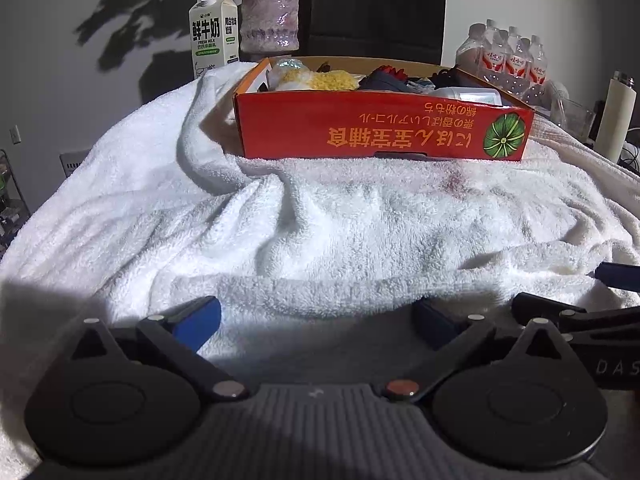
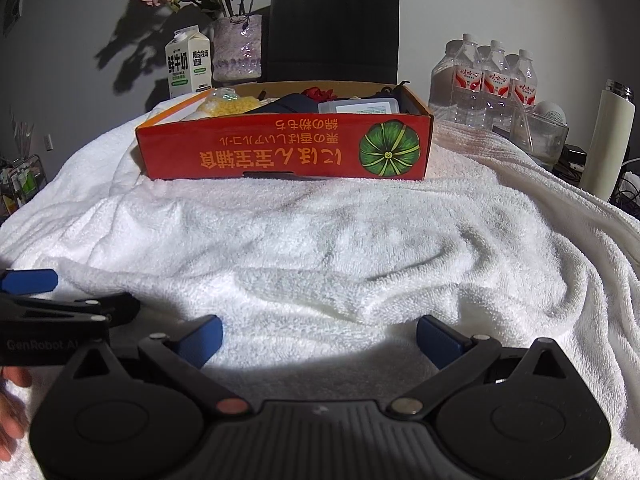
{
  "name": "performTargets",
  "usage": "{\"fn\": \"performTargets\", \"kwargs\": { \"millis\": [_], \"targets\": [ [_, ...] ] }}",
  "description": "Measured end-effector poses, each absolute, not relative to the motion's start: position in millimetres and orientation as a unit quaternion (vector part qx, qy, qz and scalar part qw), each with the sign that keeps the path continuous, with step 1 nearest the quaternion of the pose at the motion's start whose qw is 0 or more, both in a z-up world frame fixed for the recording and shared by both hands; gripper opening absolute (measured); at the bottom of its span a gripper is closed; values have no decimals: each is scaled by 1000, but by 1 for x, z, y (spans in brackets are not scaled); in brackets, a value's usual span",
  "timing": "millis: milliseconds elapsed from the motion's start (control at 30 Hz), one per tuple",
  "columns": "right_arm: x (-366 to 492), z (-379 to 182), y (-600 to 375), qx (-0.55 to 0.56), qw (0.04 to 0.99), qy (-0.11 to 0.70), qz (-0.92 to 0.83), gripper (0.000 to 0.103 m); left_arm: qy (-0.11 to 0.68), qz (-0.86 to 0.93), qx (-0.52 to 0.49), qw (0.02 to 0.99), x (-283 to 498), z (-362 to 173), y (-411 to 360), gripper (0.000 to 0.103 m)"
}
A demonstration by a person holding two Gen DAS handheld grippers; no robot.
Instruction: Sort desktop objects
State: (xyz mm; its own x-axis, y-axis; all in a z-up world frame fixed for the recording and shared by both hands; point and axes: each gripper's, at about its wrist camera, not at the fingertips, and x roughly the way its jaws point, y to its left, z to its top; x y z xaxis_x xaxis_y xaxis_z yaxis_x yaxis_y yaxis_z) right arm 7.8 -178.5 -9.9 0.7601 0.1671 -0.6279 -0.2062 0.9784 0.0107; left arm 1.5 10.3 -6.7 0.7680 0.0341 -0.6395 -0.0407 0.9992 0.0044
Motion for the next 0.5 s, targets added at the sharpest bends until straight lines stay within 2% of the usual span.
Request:
{"fn": "performTargets", "kwargs": {
  "millis": [500],
  "targets": [
    [8,-10,-178,-32,938,331,101,103,340,20,-5,940,1,-6,11,103]
  ]
}}
